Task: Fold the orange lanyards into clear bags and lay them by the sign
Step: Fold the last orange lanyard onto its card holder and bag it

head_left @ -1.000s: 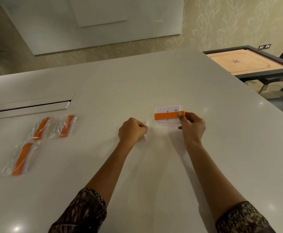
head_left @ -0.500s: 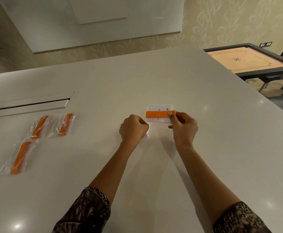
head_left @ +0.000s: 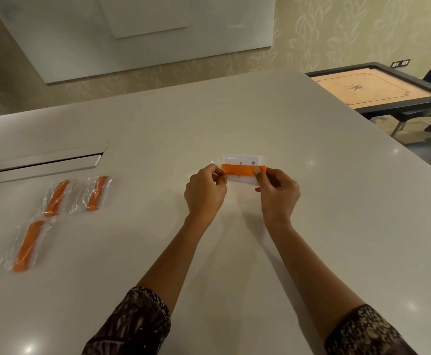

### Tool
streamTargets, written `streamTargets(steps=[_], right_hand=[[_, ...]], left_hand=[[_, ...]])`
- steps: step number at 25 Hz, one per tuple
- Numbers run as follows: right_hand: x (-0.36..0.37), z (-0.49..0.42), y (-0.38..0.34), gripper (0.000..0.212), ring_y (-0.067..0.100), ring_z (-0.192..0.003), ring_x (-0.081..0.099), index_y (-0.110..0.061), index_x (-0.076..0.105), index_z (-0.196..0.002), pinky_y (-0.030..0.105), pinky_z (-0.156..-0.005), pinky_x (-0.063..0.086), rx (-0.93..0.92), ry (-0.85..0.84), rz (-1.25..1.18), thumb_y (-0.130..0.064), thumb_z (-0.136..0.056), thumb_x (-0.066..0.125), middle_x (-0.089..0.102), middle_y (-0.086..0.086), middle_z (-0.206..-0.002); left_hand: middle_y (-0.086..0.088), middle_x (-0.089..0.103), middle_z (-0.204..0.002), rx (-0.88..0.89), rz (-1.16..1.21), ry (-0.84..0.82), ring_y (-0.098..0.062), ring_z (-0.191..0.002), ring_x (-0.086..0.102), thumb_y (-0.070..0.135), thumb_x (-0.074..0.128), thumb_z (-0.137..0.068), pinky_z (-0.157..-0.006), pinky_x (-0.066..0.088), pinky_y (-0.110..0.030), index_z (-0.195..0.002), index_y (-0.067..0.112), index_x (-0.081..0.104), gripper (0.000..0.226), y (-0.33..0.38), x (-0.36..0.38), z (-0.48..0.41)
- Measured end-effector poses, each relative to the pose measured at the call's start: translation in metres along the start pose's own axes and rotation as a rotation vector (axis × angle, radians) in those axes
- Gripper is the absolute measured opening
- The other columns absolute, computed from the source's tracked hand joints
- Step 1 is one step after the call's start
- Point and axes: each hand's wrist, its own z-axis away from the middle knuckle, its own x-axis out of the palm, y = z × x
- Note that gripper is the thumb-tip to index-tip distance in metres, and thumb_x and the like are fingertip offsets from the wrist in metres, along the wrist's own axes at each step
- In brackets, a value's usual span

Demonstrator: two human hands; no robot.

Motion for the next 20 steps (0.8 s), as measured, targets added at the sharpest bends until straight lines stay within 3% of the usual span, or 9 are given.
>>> streamTargets(steps=[4, 10, 15, 20], right_hand=[[0.002, 0.003, 0.000, 0.020, 0.009, -0.070, 0.065, -0.008, 0.075, -0.093, 0.007, -0.063, 0.046, -0.064, -0.041, 0.043, -0.025, -0.083, 0.072, 0.072, 0.004, -0.083], [0.001, -0.001, 0.003, 0.017, 0.006, -0.069, 0.063, -0.011, 0.076, -0.091, 0.008, -0.062, 0.044, -0.031, -0.095, 0.019, -0.026, -0.082, 0.073, 0.072, 0.000, -0.078], [0.001, -0.001, 0.005, 0.015, 0.006, -0.070, 0.065, -0.015, 0.076, -0.091, 0.012, -0.065, 0.047, -0.012, -0.076, -0.014, -0.027, -0.083, 0.072, 0.073, -0.003, -0.077], [-0.005, -0.007, 0.003, 0.019, 0.004, -0.066, 0.064, -0.022, 0.065, -0.097, 0.012, -0.063, 0.047, 0.017, -0.053, -0.053, -0.028, -0.082, 0.074, 0.070, -0.004, -0.074]], left_hand=[[0.006, 0.071, -0.090, 0.035, -0.003, 0.074, -0.018, -0.075, 0.066, 0.028, 0.060, -0.091, -0.064, 0.054, -0.033, -0.091, 0.025, 0.063, 0.005, 0.005, -0.004, -0.007], [0.007, 0.063, -0.099, 0.083, 0.016, 0.122, -0.011, -0.081, 0.062, 0.029, 0.061, -0.090, -0.054, 0.040, -0.020, -0.089, 0.028, 0.064, 0.003, 0.009, -0.003, -0.004], [0.012, 0.070, -0.083, 0.092, 0.136, 0.030, -0.004, -0.073, 0.063, 0.040, 0.062, -0.088, -0.060, 0.052, -0.024, -0.087, 0.030, 0.066, 0.011, 0.029, 0.010, 0.012], [0.010, 0.073, -0.083, 0.047, 0.279, -0.034, -0.007, -0.076, 0.069, 0.039, 0.068, -0.085, -0.071, 0.058, -0.033, -0.088, 0.027, 0.070, 0.012, 0.041, 0.013, 0.011]])
